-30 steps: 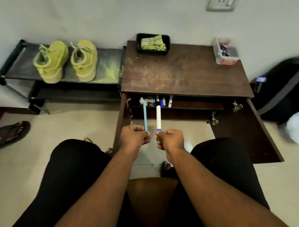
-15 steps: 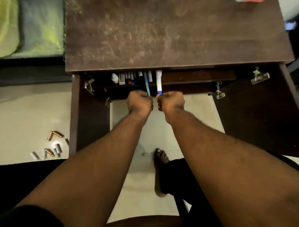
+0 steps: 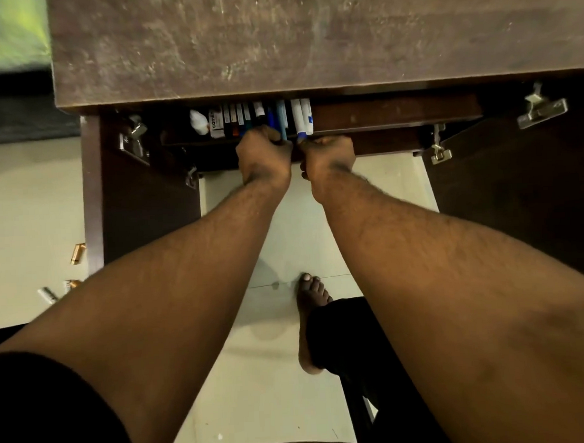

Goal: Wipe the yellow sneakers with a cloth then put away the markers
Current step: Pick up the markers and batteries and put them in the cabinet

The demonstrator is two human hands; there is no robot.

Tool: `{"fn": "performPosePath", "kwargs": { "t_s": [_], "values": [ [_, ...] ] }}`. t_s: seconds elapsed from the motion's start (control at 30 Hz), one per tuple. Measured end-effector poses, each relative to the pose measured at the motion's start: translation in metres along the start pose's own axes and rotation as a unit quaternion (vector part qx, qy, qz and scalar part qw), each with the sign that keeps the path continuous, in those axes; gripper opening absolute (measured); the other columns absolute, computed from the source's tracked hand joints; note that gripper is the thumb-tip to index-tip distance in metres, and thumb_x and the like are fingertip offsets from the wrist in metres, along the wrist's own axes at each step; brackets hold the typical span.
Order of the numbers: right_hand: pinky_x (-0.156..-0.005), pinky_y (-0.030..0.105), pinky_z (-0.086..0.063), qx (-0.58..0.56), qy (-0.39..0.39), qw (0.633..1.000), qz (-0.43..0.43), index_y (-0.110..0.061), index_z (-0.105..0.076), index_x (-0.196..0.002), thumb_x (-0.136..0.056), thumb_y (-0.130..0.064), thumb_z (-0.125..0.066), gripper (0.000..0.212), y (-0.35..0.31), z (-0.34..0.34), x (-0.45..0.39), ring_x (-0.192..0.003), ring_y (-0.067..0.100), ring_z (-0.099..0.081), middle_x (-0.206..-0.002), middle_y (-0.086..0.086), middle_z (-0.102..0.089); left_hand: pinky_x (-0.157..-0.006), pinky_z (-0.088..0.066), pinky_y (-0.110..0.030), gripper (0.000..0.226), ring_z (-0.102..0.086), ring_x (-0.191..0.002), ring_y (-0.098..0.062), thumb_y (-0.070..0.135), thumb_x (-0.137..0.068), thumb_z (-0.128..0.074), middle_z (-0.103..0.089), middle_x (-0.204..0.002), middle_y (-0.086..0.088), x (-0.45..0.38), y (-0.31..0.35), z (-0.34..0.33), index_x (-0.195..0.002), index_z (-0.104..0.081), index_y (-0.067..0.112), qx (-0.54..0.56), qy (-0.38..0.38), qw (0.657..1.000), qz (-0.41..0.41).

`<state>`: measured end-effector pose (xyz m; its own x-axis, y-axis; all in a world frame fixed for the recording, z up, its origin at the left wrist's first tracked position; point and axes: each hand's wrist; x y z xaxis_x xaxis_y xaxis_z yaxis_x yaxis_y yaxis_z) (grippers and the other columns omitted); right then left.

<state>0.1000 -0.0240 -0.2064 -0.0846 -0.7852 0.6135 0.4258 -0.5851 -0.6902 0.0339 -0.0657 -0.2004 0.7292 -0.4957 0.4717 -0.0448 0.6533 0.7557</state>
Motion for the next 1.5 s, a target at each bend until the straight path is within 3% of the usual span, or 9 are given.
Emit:
{"fn": "performPosePath", "kwargs": {
  "t_s": [0.1, 0.23, 0.4, 0.6, 0.73, 0.93, 1.1, 1.3, 1.5],
  "values": [
    [-0.066, 0.044, -0.06, -0.01, -0.006, 1.0, 0.002, -0.015, -0.061, -0.06, -0.081, -0.022, -0.075, 0.026, -0.003, 0.002, -0.003, -0.063, 0.022, -0.066, -0.067, 0.004, -0.067, -0.07, -0.059, -0.034, 0.01, -0.066, -0.082, -0.018, 0.01, -0.079, -0.073, -0.067, -0.087, 0.0, -0.006, 0.003, -0.005, -0.084, -0.065, 0.015, 0.0, 0.015, 1.0, 0.0],
    [-0.073, 0.043, -0.06, -0.025, -0.015, 1.0, 0.0, -0.016, -0.063, -0.063, -0.081, -0.021, -0.074, 0.022, -0.009, 0.0, -0.008, -0.074, 0.021, -0.067, -0.076, 0.005, -0.069, -0.063, -0.041, -0.013, 0.009, -0.06, -0.085, -0.01, 0.014, -0.084, -0.067, -0.066, -0.092, 0.0, -0.013, 0.007, -0.005, -0.093, -0.067, 0.012, -0.036, 0.042, 0.998, -0.015],
    [-0.07, 0.04, -0.06, -0.053, -0.03, 0.998, -0.017, -0.017, -0.067, -0.075, -0.084, -0.02, -0.072, 0.01, -0.007, -0.002, -0.007, -0.077, 0.02, -0.067, -0.084, 0.005, -0.07, -0.067, -0.049, -0.018, 0.011, -0.063, -0.083, -0.01, 0.02, -0.081, -0.072, -0.067, -0.086, 0.001, -0.017, 0.007, -0.005, -0.088, -0.066, 0.014, -0.048, 0.052, 0.997, -0.016],
    [-0.065, 0.042, -0.061, -0.047, 0.001, 0.998, -0.035, -0.01, -0.069, -0.088, -0.087, -0.02, -0.065, 0.01, 0.012, -0.005, 0.002, -0.073, 0.026, -0.069, -0.086, 0.01, -0.071, -0.064, -0.044, -0.011, 0.016, -0.062, -0.086, -0.008, 0.02, -0.08, -0.075, -0.066, -0.089, 0.002, -0.007, 0.004, -0.004, -0.09, -0.064, 0.013, -0.046, 0.033, 0.998, -0.039],
    [-0.074, 0.046, -0.059, -0.023, 0.018, 0.999, -0.031, -0.011, -0.072, -0.09, -0.084, -0.016, -0.065, 0.011, 0.024, -0.004, 0.022, -0.082, 0.028, -0.068, -0.087, 0.009, -0.072, -0.076, -0.058, -0.033, 0.011, -0.067, -0.085, -0.015, 0.017, -0.081, -0.073, -0.068, -0.088, -0.001, 0.005, 0.001, 0.009, -0.085, -0.063, 0.016, -0.048, 0.017, 0.998, -0.045],
    [-0.076, 0.035, -0.056, 0.106, -0.048, 0.987, 0.11, -0.013, -0.071, -0.086, -0.087, -0.015, -0.062, 0.009, 0.003, 0.007, 0.087, -0.08, 0.022, -0.066, -0.083, 0.005, -0.071, -0.077, -0.053, -0.027, 0.01, -0.064, -0.086, -0.013, 0.019, -0.086, -0.067, -0.07, -0.094, -0.001, 0.054, -0.007, 0.081, -0.095, -0.069, 0.014, -0.127, 0.039, 0.988, -0.072],
    [-0.08, 0.029, -0.05, 0.204, -0.107, 0.926, 0.298, -0.013, -0.072, -0.088, -0.087, -0.019, -0.064, 0.01, -0.037, 0.01, 0.18, -0.084, 0.017, -0.065, -0.087, 0.005, -0.072, -0.082, -0.055, -0.031, 0.008, -0.068, -0.082, -0.015, 0.018, -0.079, -0.071, -0.073, -0.087, -0.001, 0.097, 0.008, 0.187, -0.086, -0.074, 0.019, -0.109, 0.025, 0.985, -0.132],
    [-0.076, 0.028, -0.049, 0.316, -0.145, 0.815, 0.464, -0.015, -0.072, -0.089, -0.088, -0.02, -0.063, 0.011, -0.103, -0.031, 0.298, -0.079, 0.016, -0.063, -0.087, 0.004, -0.072, -0.078, -0.05, -0.019, 0.009, -0.066, -0.08, -0.009, 0.017, -0.08, -0.071, -0.073, -0.084, 0.002, 0.128, 0.034, 0.364, -0.086, -0.076, 0.014, -0.012, 0.147, 0.968, -0.205],
    [-0.081, 0.033, -0.051, 0.404, -0.224, 0.683, 0.565, -0.013, -0.072, -0.093, -0.089, -0.02, -0.061, 0.014, -0.128, -0.143, 0.383, -0.087, 0.019, -0.064, -0.092, 0.005, -0.072, -0.075, -0.051, -0.024, 0.009, -0.066, -0.077, -0.014, 0.017, -0.077, -0.071, -0.07, -0.078, 0.002, 0.118, -0.069, 0.508, -0.084, -0.076, 0.013, 0.02, 0.263, 0.957, -0.121]
  ]
}}
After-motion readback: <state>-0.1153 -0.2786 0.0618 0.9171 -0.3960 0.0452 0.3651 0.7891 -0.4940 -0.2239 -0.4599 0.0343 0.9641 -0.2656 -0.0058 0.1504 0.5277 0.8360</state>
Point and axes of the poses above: each hand's wrist, its own x-axis away from the middle knuckle, its own z-axis out of the back of the hand, y = z × x
